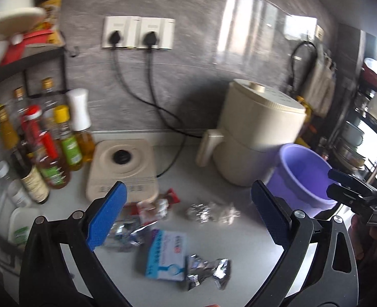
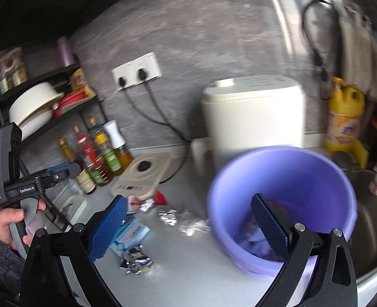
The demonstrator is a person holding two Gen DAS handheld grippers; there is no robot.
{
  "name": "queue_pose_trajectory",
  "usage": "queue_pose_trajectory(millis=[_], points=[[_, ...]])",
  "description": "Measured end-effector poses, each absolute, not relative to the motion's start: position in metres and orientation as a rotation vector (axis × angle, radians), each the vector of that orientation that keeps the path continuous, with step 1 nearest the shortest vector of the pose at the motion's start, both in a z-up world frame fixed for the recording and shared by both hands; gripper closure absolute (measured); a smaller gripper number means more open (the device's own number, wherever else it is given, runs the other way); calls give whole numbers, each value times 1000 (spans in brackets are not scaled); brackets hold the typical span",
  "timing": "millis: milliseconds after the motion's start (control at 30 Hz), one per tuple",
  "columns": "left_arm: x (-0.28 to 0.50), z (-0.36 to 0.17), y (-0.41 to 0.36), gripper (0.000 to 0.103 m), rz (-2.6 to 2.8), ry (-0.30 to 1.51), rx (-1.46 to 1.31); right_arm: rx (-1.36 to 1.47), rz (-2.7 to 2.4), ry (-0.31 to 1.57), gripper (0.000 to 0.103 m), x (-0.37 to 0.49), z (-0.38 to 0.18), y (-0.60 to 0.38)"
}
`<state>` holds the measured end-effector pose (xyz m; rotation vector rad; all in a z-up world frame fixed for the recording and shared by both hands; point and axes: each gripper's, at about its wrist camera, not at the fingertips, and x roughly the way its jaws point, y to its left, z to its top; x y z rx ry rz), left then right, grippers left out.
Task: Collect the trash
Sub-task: 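Return both tools to the counter above the remaining trash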
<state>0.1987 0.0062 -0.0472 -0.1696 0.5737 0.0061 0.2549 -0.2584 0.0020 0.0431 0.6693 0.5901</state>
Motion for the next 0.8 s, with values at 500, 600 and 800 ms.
queue_pose_trajectory(millis=[500,600,800], points=[[167,-80,55,6,135,627,-255,-96,803,797,8,252,-37,-172],[168,-95,59,6,141,655,-277,-165,841,853,9,249,-59,-153],[174,-123,68,6,148,715,-304,-260,886,992,17,247,-105,-128]])
